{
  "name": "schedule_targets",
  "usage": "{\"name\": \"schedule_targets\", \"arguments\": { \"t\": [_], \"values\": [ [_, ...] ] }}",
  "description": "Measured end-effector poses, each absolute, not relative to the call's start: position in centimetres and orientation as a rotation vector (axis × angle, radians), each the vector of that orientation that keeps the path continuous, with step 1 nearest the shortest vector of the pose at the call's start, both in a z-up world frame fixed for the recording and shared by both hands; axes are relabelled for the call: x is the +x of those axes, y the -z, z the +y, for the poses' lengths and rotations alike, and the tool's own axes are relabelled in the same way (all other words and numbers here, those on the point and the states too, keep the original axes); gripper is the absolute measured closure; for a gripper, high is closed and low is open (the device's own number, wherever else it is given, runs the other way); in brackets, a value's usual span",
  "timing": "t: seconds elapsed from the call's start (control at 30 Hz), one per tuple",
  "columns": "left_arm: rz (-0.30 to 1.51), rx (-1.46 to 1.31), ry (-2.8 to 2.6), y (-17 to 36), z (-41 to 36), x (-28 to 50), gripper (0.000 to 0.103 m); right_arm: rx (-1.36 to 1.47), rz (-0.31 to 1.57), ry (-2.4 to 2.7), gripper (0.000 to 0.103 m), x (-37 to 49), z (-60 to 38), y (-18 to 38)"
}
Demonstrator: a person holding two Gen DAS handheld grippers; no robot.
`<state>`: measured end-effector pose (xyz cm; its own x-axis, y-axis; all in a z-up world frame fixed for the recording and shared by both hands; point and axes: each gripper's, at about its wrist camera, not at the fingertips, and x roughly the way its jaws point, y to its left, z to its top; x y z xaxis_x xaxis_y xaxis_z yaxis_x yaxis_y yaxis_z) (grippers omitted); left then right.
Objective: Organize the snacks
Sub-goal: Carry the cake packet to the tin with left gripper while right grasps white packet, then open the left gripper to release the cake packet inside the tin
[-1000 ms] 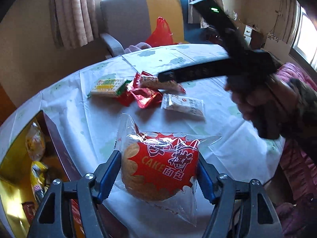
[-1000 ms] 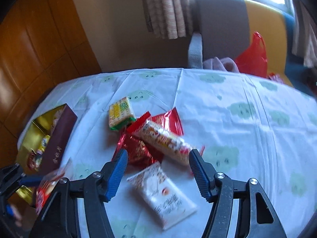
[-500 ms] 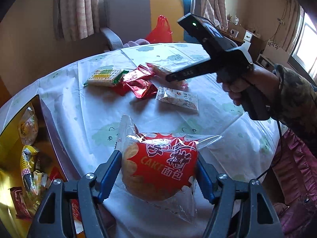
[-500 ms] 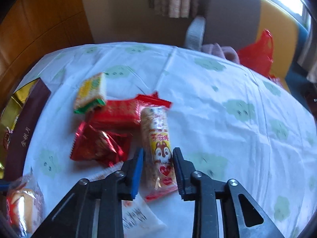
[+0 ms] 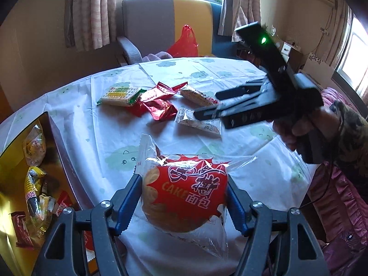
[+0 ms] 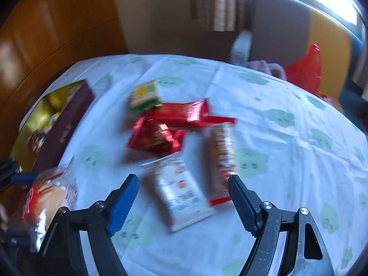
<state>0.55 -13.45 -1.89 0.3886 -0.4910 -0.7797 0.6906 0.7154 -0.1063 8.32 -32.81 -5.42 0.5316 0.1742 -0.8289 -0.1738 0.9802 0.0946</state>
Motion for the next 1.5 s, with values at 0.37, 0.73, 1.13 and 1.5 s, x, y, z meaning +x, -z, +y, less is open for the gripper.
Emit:
{"name": "schedule_targets", "arguments": {
  "t": [0.37, 0.73, 1.13, 1.5],
  "values": [
    [0.832, 0.153, 0.733, -1.2, -10.5, -0.6, 0.034, -0.066, 1.073, -0.182, 0.068, 10.3, -30.5, 9.2],
    [0.793, 0.01, 0.732, -3.6, -7.9, -0.9, 0.037, -0.047, 1.066, -0.122, 0.067, 6.6, -29.4, 9.3],
    [0.733, -0.108, 0.308, -6.6, 3.4, 3.3, 0.038, -0.082, 1.029, -0.092, 0.068, 6.2, -28.9, 9.3],
    [0.89, -0.146, -0.001, -1.8, 10.0, 11.6, 0.039, -0.07, 1.013, -0.079, 0.068, 6.0, -28.9, 9.3]
  ]
}}
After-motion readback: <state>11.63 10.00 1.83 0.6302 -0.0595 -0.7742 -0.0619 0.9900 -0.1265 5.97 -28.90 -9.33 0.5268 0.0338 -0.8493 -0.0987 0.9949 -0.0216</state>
